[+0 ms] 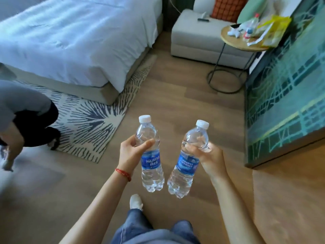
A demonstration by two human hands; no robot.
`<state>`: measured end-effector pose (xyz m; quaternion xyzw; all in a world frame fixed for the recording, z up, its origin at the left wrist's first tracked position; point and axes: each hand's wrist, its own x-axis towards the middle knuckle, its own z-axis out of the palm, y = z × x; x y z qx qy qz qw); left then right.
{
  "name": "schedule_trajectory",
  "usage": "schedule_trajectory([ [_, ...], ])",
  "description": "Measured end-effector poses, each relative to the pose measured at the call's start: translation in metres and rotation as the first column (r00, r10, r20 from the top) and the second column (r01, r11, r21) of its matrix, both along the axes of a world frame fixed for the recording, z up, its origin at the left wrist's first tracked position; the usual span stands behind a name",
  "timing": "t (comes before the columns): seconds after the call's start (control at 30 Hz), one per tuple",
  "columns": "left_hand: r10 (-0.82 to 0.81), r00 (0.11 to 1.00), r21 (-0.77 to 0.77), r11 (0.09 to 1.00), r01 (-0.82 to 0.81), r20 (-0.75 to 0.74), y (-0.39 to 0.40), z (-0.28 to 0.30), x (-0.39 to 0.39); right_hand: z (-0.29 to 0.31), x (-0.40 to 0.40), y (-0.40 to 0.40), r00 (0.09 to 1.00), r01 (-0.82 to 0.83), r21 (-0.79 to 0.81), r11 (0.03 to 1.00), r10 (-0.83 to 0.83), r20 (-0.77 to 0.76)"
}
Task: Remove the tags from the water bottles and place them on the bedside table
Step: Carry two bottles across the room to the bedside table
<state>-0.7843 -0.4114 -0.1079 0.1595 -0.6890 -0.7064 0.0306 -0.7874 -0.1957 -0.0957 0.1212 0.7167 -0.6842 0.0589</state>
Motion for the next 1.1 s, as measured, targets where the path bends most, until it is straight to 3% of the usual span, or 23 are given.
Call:
schedule_trajectory([
  [0.43, 0.254, 0.967, -0.047, 0.966, -0.253, 0.007, -0.216, -0.005, -0.087, 0.002, -0.147, -0.204, 0.981, -0.192, -0.002, 0.981, 0.192, -0.023],
  [0.8, 0.362, 0.931, -0.033, 0.932, -0.361, 0.05, -0.302, -0.029, -0.208, -0.02, -0.298, -0.291, 0.958, -0.283, 0.04, 0.958, 0.285, -0.043],
  [1.1, 0.466, 0.881, -0.049, 0.885, -0.464, 0.081, -0.371, -0.016, -0.331, -0.011, -0.454, -0.385, 0.905, -0.424, 0.008, 0.906, 0.424, -0.042],
])
